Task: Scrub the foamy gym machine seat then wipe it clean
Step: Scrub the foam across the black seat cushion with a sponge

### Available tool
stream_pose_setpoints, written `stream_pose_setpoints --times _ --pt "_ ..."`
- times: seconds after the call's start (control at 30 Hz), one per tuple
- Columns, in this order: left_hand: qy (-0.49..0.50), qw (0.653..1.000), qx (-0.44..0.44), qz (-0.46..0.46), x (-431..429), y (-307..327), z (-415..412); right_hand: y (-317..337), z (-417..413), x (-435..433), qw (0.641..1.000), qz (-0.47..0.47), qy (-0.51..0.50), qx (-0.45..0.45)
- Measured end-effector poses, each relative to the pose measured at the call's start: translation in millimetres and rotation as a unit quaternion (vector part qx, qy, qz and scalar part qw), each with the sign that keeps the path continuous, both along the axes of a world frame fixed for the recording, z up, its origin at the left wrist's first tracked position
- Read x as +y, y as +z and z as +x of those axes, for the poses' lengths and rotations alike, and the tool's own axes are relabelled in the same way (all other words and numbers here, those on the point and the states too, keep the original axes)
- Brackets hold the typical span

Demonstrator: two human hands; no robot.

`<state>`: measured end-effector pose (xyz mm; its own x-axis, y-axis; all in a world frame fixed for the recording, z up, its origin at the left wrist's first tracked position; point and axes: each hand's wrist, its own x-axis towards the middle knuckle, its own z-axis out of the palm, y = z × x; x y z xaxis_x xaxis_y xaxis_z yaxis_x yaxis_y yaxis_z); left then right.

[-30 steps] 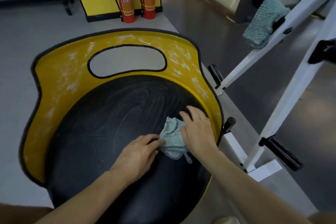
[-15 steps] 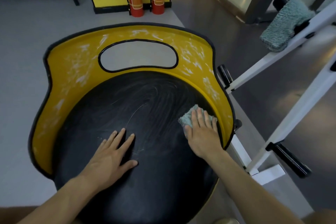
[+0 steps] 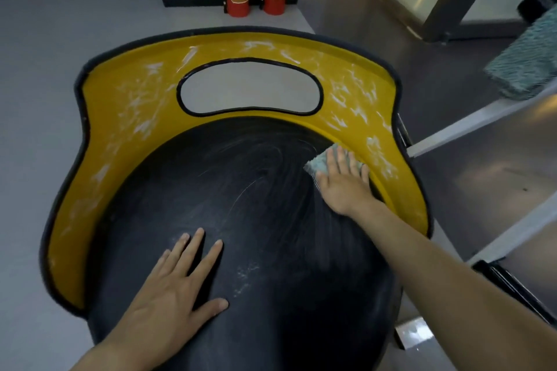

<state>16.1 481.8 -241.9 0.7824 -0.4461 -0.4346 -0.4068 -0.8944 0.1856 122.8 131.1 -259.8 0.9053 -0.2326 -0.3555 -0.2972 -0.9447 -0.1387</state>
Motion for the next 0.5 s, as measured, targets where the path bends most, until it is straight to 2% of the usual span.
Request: stream_pose_setpoints --times 0.2,0.5 --pt "0.005 1.000 0.002 -0.002 -8 6 9 -3 16 -7 1.000 -0.004 -0.007 -0.010" --pt "0.032 0.999 0.010 0.032 -26 11 7 4 -96 16 0.997 -0.029 0.048 -0.061"
